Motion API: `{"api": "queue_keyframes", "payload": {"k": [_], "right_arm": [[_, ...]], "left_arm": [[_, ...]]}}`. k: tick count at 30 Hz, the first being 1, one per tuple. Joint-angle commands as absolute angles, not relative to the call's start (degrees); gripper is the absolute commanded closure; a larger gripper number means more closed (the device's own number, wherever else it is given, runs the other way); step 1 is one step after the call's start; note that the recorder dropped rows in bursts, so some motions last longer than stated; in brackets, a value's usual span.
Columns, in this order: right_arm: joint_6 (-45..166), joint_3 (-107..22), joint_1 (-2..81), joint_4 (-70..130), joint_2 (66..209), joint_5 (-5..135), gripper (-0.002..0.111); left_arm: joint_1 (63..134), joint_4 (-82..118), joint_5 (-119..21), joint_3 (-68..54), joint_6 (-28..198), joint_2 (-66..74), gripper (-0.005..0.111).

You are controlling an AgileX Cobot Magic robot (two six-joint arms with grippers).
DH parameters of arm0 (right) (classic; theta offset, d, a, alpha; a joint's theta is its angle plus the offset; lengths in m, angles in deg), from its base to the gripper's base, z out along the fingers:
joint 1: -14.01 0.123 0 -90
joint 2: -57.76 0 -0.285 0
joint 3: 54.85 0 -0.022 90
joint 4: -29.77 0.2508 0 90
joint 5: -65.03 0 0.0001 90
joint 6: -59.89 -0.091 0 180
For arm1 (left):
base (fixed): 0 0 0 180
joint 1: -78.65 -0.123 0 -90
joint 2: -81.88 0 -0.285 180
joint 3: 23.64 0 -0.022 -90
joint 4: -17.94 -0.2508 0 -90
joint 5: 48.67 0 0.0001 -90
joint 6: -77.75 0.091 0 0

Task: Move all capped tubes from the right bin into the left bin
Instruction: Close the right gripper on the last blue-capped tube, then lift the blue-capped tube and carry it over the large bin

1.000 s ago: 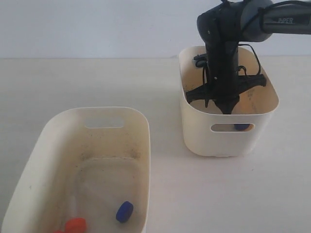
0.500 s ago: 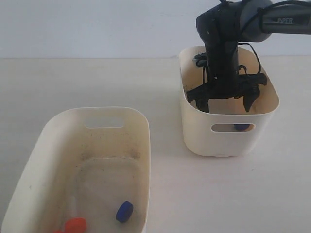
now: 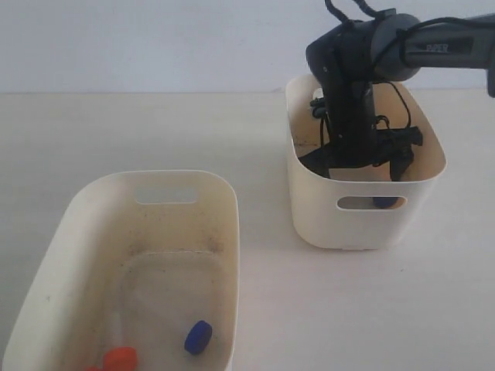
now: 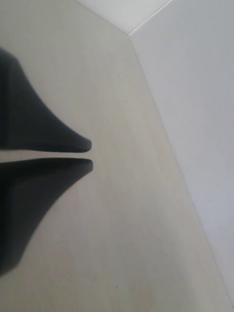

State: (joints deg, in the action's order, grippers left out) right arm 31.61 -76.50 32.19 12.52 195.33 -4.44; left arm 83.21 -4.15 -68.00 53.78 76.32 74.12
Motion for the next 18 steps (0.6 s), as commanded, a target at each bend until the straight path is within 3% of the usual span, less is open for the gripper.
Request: {"api": "queue_keyframes", "payload": {"k": [1,5,14,18], "right_arm": [[30.3,-76.3,31.8,12.8,198.2,-4.9,0.022],[30.3,-76.3,31.8,17.7,200.1,-4.9,0.030],[30.5,-76.3,31.8,20.1,201.0,-4.9,0.105],[33.3,-76.3,31.8,20.5,200.9,-4.9,0.108]], "left_arm": [[83.5,-4.0,-67.9,53.6,75.8,74.1,0.102],[83.5,-4.0,-67.9,53.6,75.8,74.1,0.102],[83.5,-4.0,-67.9,53.6,75.8,74.1,0.102],[83.5,-4.0,-67.9,53.6,75.8,74.1,0.102]]}}
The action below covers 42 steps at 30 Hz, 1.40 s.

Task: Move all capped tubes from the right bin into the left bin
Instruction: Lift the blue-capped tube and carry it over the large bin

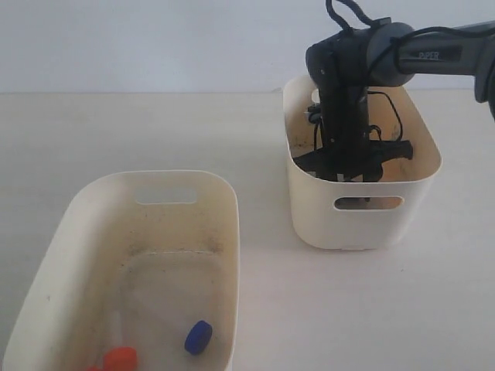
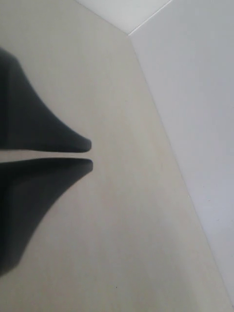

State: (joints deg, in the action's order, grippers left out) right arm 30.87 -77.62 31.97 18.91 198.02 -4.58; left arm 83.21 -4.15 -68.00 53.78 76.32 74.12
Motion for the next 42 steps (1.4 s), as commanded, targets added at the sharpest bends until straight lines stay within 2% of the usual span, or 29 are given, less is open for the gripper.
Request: {"api": "queue_keyframes", "payload": {"k": [1,11,24,28,31,37,39,42], "right_arm": [[33.6,-76.3,31.8,20.6,200.8,-4.9,0.108],[39.2,-76.3,31.8,26.3,193.3,-4.9,0.108],[43.6,-76.3,31.8,28.1,171.1,-4.9,0.108],[50.2,-76.3,32.0,39.4,164.3,-4.9,0.108],[52.6,-76.3,38.0,42.8,160.7,-4.9,0.108],[57.3,-72.2,58.5,42.1,159.3,-4.9,0.108],[57.3,-67.8,62.5,39.2,159.3,-4.9,0.108],[57.3,-61.9,63.7,38.0,159.3,-4.9,0.108]], "left_arm": [[83.5,-4.0,-67.9,53.6,75.8,74.1,0.102],[83.5,-4.0,-67.9,53.6,75.8,74.1,0.102],[83.5,-4.0,-67.9,53.6,75.8,74.1,0.102],[83.5,-4.0,-67.9,53.6,75.8,74.1,0.102],[83.5,-4.0,-67.9,53.6,75.8,74.1,0.102],[83.5,-4.0,-67.9,53.6,75.8,74.1,0.102],[83.5,-4.0,-67.9,53.6,75.8,74.1,0.102],[83.5,-4.0,-67.9,53.6,75.8,74.1,0.102]]}}
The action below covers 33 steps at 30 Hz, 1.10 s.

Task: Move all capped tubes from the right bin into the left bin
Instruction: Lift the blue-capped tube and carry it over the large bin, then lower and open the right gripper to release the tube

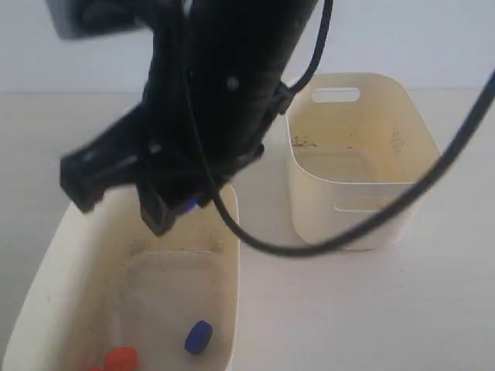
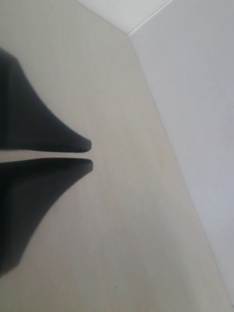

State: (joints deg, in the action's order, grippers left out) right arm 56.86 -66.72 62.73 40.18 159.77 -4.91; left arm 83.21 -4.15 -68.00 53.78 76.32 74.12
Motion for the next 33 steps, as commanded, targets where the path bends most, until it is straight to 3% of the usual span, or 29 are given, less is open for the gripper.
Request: {"api": "queue_keyframes", "payload": {"k": [1,7,13,14,17,21,33], "right_arm": [[57.3,-59.5,63.7,38.0,159.3,-4.9,0.108],[60.7,-54.8,63.8,40.2,159.3,6.0,0.103],[62.2,-54.8,63.8,43.1,159.3,10.5,0.058],[62.2,-54.8,63.8,43.1,159.3,10.6,0.054],[61.4,-54.8,63.8,43.1,159.3,10.6,0.066],[61.4,-54.8,63.8,43.1,159.3,10.3,0.107],[61.9,-54.8,63.8,42.1,159.3,10.4,0.108]], "left_arm": [[83.5,-4.0,-67.9,53.6,75.8,74.1,0.102],[83.5,-4.0,-67.9,53.6,75.8,74.1,0.102],[83.5,-4.0,-67.9,53.6,75.8,74.1,0.102],[83.5,-4.0,-67.9,53.6,75.8,74.1,0.102],[83.5,-4.0,-67.9,53.6,75.8,74.1,0.102],[83.5,-4.0,-67.9,53.6,75.8,74.1,0.102],[83.5,-4.0,-67.9,53.6,75.8,74.1,0.102]]}}
